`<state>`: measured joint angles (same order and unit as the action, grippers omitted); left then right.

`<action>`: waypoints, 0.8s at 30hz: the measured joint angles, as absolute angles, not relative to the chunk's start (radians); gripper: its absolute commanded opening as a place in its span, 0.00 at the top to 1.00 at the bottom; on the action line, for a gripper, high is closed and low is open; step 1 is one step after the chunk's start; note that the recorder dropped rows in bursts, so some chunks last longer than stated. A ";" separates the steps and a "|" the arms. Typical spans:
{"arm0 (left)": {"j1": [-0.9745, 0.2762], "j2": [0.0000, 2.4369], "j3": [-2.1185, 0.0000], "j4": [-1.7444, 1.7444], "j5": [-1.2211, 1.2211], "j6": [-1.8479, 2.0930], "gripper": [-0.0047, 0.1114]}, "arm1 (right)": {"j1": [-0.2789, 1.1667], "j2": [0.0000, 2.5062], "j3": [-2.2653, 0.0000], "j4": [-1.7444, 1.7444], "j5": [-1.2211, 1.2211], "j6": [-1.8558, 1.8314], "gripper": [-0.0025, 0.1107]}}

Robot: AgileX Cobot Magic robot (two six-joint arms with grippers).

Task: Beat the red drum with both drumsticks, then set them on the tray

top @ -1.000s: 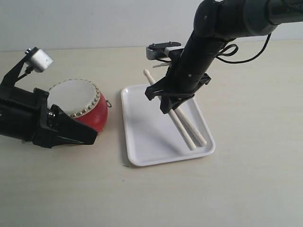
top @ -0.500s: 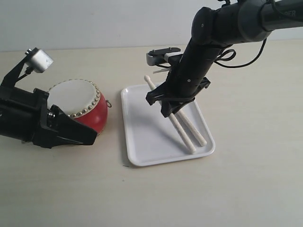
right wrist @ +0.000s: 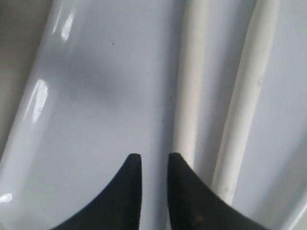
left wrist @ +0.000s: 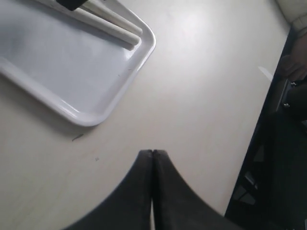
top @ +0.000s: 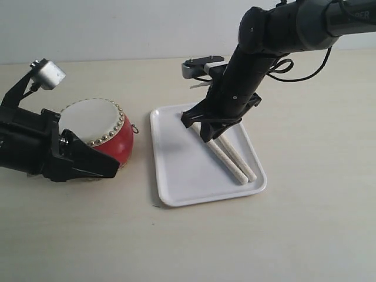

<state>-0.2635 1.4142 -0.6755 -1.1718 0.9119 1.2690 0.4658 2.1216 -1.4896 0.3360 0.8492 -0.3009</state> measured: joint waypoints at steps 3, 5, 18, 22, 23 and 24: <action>-0.240 1.394 -0.676 -1.135 0.862 1.218 0.96 | 0.466 2.046 -1.485 0.314 0.858 -0.295 0.98; -0.220 1.364 -0.673 -1.111 0.814 1.171 0.96 | 0.466 1.959 -1.453 0.299 0.840 -0.288 0.98; -0.170 0.624 -0.414 -1.212 0.298 1.023 0.96 | 0.466 1.107 -0.815 0.283 0.468 -0.267 0.98; -0.170 0.390 -0.377 -1.234 0.267 0.971 0.96 | 0.466 0.861 -0.663 0.298 0.426 -0.249 0.98; -0.170 0.339 -0.367 -1.236 0.263 0.962 0.96 | 0.466 0.808 -0.632 0.303 0.421 -0.242 0.98; -0.170 0.294 -0.357 -1.236 0.263 0.956 0.96 | 0.466 0.768 -0.603 0.305 0.421 -0.236 0.98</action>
<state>-0.1699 0.2939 -0.3574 -1.2361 0.2634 0.9563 0.4658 0.7684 -0.6034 0.3054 0.4212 -0.2360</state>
